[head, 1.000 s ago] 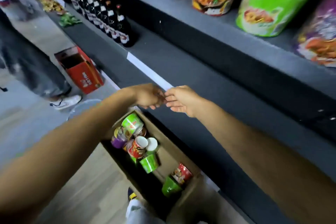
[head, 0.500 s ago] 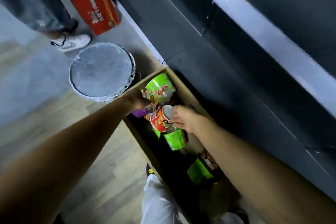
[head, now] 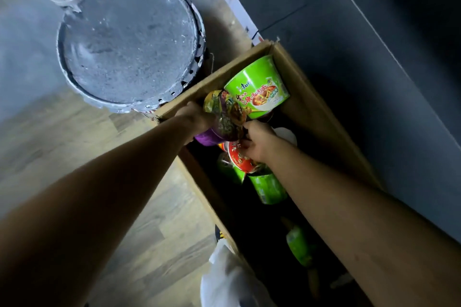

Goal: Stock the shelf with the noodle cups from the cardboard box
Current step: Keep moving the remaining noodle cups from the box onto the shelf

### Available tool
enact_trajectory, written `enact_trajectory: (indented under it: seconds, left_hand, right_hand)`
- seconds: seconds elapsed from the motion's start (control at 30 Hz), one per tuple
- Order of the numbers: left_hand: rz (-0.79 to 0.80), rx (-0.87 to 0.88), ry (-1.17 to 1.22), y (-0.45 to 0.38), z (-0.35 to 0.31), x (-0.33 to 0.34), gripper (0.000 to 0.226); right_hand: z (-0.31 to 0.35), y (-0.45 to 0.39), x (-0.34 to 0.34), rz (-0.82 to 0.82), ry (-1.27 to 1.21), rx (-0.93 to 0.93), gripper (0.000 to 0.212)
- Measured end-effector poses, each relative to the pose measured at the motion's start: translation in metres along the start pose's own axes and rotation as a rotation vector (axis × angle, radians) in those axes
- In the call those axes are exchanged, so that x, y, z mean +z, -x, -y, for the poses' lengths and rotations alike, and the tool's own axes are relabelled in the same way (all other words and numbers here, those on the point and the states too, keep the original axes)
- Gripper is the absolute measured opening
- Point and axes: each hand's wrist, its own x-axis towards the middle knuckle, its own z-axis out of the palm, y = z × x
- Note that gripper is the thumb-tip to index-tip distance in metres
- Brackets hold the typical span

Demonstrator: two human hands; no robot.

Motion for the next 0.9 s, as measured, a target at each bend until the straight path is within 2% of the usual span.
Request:
enact_trajectory:
  seconds: [0.13, 0.3, 0.4, 0.47, 0.67, 0.83, 0.9]
  left_hand:
    - [0.007, -0.031, 0.025, -0.017, -0.001, 0.005, 0.049]
    - [-0.007, 0.034, 0.012, -0.023, 0.003, 0.013, 0.048]
    - [0.016, 0.008, 0.032, -0.016, 0.005, 0.011, 0.053]
    - [0.054, -0.003, 0.042, -0.009, 0.006, 0.013, 0.054]
    - [0.157, -0.032, -0.011, 0.031, 0.002, 0.025, 0.053]
    - [0.247, -0.003, -0.062, 0.078, -0.015, 0.026, 0.049]
    - [0.243, 0.043, -0.042, 0.099, -0.03, 0.021, 0.047]
  right_hand:
    - [0.003, -0.02, 0.008, 0.008, -0.016, 0.016, 0.032]
    - [0.002, -0.028, 0.002, 0.059, -0.02, 0.041, 0.006]
    - [-0.003, -0.027, -0.006, 0.089, -0.017, 0.067, 0.008]
    - [-0.007, -0.024, -0.011, 0.081, -0.01, 0.09, 0.018]
    - [-0.016, 0.011, -0.047, 0.028, 0.101, 0.153, 0.028]
    - [-0.011, 0.063, -0.083, -0.048, 0.125, 0.092, 0.043]
    - [-0.002, 0.088, -0.095, -0.063, 0.109, 0.04, 0.035]
